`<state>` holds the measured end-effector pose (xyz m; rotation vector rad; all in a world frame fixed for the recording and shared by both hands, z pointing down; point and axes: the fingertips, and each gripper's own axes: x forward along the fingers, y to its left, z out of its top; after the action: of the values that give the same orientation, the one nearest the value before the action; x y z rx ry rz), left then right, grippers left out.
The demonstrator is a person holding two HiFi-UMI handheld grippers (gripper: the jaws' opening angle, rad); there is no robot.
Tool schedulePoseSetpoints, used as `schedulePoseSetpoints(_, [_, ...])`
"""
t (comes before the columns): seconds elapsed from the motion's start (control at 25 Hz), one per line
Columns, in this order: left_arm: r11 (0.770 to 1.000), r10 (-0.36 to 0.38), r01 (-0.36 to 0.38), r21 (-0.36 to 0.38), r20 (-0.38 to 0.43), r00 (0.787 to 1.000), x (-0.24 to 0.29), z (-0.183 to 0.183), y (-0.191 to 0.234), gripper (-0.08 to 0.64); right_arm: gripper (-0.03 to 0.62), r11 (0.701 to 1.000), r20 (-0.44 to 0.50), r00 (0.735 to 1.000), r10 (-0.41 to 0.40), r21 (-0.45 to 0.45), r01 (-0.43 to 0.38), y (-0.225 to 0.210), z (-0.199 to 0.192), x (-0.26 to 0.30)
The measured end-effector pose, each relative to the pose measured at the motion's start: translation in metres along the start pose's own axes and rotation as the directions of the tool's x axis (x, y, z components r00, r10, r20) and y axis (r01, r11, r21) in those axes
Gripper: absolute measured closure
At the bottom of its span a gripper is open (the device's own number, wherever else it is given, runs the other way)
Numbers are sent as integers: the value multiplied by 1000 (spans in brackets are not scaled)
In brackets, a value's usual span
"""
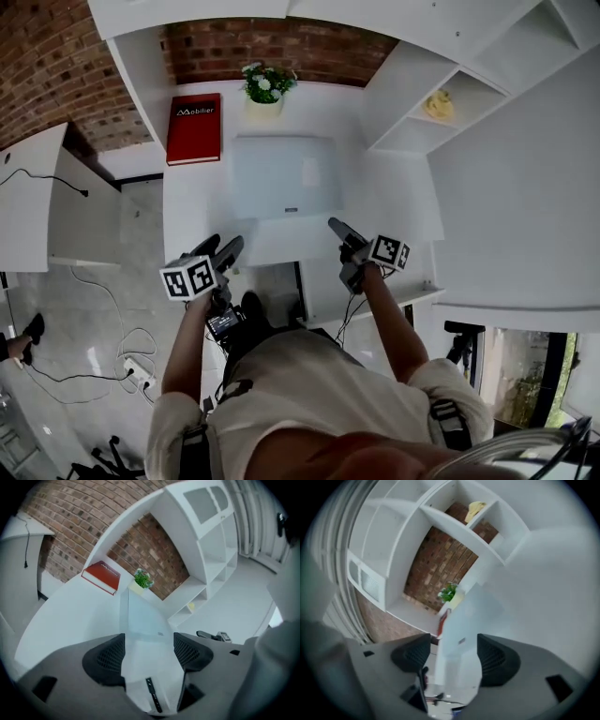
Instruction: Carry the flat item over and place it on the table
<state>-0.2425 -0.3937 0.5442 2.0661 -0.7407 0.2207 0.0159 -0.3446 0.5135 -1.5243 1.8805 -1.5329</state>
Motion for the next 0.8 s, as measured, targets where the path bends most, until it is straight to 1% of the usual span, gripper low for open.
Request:
schedulePoseSetpoints(0.04, [999, -30, 30, -27, 21, 999, -27, -15, -11, 236, 293, 992, 12, 996, 86, 90, -86, 19, -23, -21])
schedulePoseSetpoints(0.08, [997, -47, 49, -56, 39, 998, -52, -29, -21, 236, 306, 977, 18, 990, 142, 156, -143, 34, -45, -40])
schedulePoseSetpoints(0.12, [995, -54, 59, -83, 53, 997, -70, -42, -29, 236, 334, 966, 16, 985, 171, 196, -171, 42, -64, -55])
schedulePoseSetpoints(0.16, [993, -60, 65, -101, 58, 997, -80, -53, -36, 248, 363, 960, 8, 983, 185, 213, -182, 47, -80, -66])
schedulePoseSetpoints(0.2, [992, -70, 74, -100, 50, 996, -82, -63, -44, 264, 392, 960, -6, 981, 194, 208, -188, 52, -92, -72])
schedulePoseSetpoints(0.24, [993, -85, 87, -73, 31, 996, -79, -71, -53, 268, 429, 962, -26, 978, 209, 184, -200, 59, -101, -75])
schedulePoseSetpoints(0.28, [994, -107, 107, -27, 4, 994, -73, -75, -63, 269, 466, 963, -51, 971, 235, 147, -225, 71, -108, -72])
schedulePoseSetpoints(0.32, [990, -140, 140, 23, -22, 990, -66, -75, -74, 270, 516, 959, -78, 959, 273, 103, -264, 88, -112, -67])
schedulePoseSetpoints(0.36, [980, -182, 184, 70, -36, 983, -60, -70, -88, 277, 572, 948, -107, 942, 318, 57, -313, 109, -114, -60])
schedulePoseSetpoints(0.4, [968, -222, 224, 115, -33, 974, -55, -61, -104, 291, 580, 931, -133, 922, 364, 13, -366, 133, -113, -53])
schedulePoseSetpoints(0.44, [957, -246, 245, 158, -12, 969, -53, -48, -118, 321, 581, 910, -154, 901, 404, -28, -413, 155, -110, -49])
schedulePoseSetpoints(0.48, [950, -250, 241, 198, 22, 968, -54, -35, -129, 392, 581, 890, -170, 885, 435, -67, -450, 173, -107, -48])
schedulePoseSetpoints(0.52, [949, -238, 219, 228, 59, 969, -57, -24, -137, 514, 581, 873, -179, 872, 456, -102, -477, 188, -105, -49])
schedulePoseSetpoints(0.56, [950, -221, 193, 247, 88, 971, -60, -16, -143, 540, 581, 858, -187, 862, 471, -129, -497, 198, -103, -52])
schedulePoseSetpoints(0.64, [952, -197, 163, 258, 112, 974, -68, -18, -156, 540, 581, 832, -214, 846, 488, -180, -525, 210, -107, -68])
schedulePoseSetpoints(0.68, [954, -194, 159, 255, 118, 974, -73, -23, -165, 540, 581, 817, -239, 842, 484, -221, -533, 213, -111, -80])
schedulePoseSetpoints(0.72, [955, -195, 159, 252, 124, 973, -77, -30, -176, 540, 581, 799, -265, 842, 469, -278, -533, 212, -115, -93])
schedulePoseSetpoints(0.8, [956, -193, 155, 250, 136, 972, -83, -43, -193, 540, 581, 756, -295, 858, 421, -408, -511, 204, -123, -118])
